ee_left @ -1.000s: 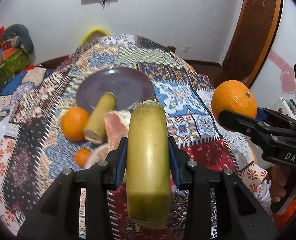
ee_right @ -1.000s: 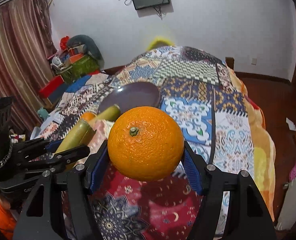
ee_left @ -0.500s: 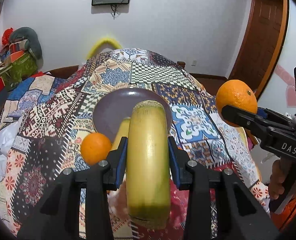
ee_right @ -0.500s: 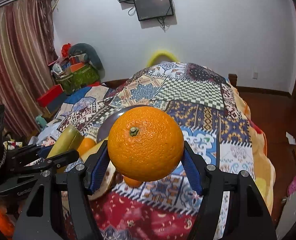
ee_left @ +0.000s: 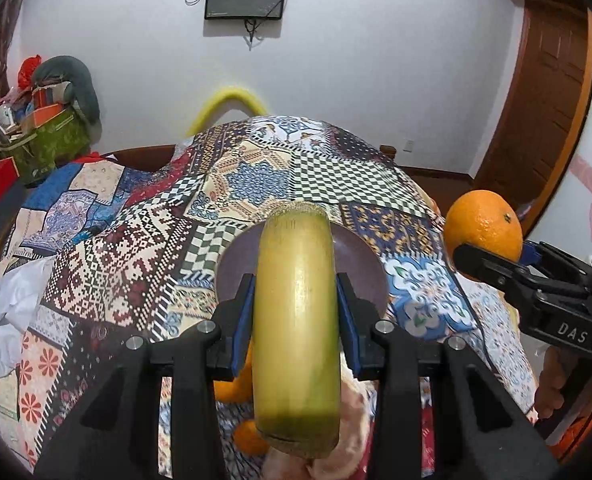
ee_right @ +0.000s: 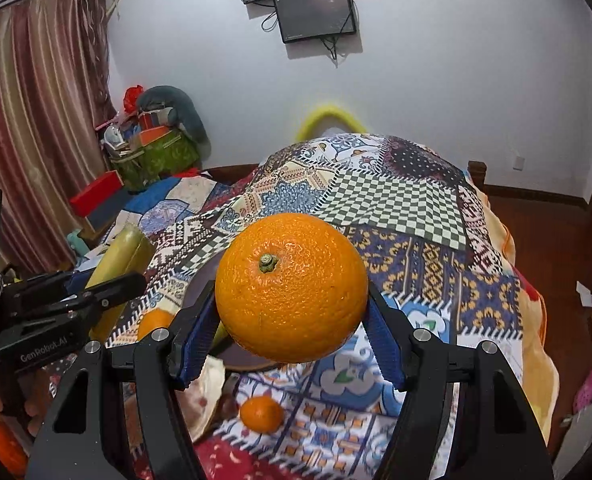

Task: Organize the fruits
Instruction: 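Lower the orange onto the purple plate with the right tool while the left tool sets the corn cob there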

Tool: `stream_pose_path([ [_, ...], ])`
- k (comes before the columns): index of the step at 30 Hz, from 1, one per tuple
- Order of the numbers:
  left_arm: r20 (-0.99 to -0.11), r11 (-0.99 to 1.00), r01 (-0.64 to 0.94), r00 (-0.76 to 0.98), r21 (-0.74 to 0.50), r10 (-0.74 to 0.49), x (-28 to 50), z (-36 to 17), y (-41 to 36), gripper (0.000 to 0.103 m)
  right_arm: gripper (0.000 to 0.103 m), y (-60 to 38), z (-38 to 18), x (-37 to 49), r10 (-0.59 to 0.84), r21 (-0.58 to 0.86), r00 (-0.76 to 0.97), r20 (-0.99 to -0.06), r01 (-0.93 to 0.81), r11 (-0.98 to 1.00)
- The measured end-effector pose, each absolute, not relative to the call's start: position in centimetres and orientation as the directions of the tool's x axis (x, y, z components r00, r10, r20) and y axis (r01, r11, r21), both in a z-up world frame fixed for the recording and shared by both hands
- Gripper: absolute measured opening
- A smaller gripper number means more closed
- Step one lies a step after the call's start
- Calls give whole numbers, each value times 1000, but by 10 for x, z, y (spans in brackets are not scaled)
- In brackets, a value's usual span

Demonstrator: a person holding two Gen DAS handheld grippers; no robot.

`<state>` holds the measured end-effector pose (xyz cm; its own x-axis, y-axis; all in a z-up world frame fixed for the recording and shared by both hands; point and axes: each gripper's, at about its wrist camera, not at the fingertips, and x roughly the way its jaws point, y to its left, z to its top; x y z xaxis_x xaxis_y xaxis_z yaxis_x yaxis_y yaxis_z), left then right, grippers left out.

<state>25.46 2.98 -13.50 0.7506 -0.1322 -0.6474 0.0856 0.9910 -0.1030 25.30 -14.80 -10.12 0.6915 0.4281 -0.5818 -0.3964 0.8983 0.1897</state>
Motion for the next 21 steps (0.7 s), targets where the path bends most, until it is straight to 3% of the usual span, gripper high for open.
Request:
stream_pose_path([
  [9, -673, 993, 56, 731, -106, -113, 299, -149, 47, 38, 65, -137, -104, 284, 420, 164, 699, -579, -405, 900],
  [21, -713, 994, 33, 694, -106, -99, 343, -173, 56, 38, 65, -111, -131, 325, 401, 124, 643, -652, -432, 893],
])
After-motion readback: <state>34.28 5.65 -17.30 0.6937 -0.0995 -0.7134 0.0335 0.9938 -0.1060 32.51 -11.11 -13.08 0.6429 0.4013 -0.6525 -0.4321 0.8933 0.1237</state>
